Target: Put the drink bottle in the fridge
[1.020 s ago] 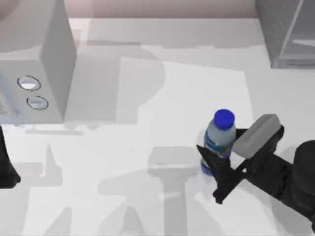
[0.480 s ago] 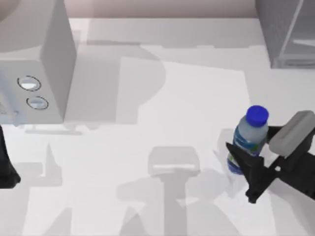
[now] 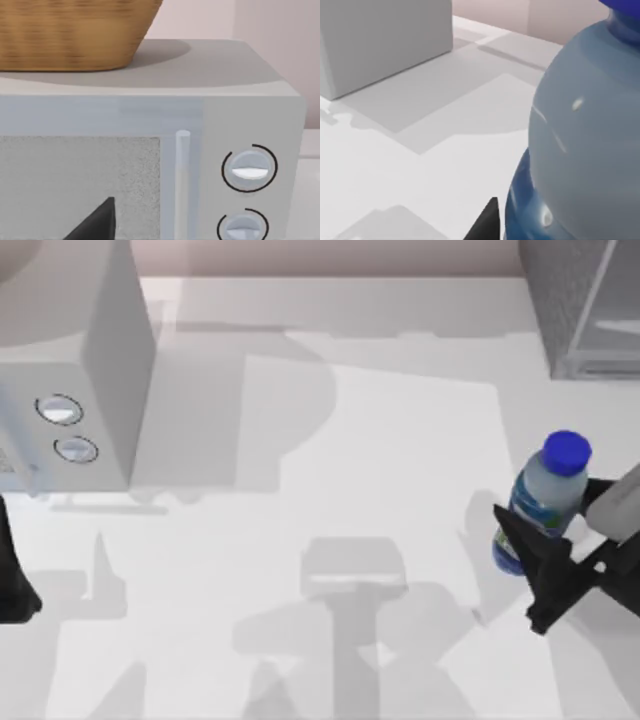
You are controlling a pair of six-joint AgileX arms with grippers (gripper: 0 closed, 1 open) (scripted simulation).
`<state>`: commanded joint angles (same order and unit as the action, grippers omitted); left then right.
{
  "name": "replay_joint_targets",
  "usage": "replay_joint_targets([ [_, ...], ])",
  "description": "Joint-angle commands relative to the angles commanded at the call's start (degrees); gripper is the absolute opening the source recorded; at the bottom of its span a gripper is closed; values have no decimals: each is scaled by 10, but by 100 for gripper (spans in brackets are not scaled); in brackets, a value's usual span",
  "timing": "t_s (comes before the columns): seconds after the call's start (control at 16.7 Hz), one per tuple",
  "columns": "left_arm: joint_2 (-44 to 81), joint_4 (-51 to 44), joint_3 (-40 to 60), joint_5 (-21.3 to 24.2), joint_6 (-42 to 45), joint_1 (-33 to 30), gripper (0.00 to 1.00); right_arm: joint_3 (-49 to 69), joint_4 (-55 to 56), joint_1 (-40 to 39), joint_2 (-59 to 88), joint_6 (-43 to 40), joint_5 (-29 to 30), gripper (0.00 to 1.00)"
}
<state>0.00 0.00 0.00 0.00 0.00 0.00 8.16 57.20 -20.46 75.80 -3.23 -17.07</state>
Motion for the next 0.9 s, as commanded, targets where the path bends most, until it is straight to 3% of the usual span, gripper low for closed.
replay_joint_targets([
  [0.66,0,0,0,0,0,0,100,-60,-412,147,-577,22,123,1],
  [0.9,0,0,0,0,0,0,100,-76,-531,189,-716,29,158,1],
])
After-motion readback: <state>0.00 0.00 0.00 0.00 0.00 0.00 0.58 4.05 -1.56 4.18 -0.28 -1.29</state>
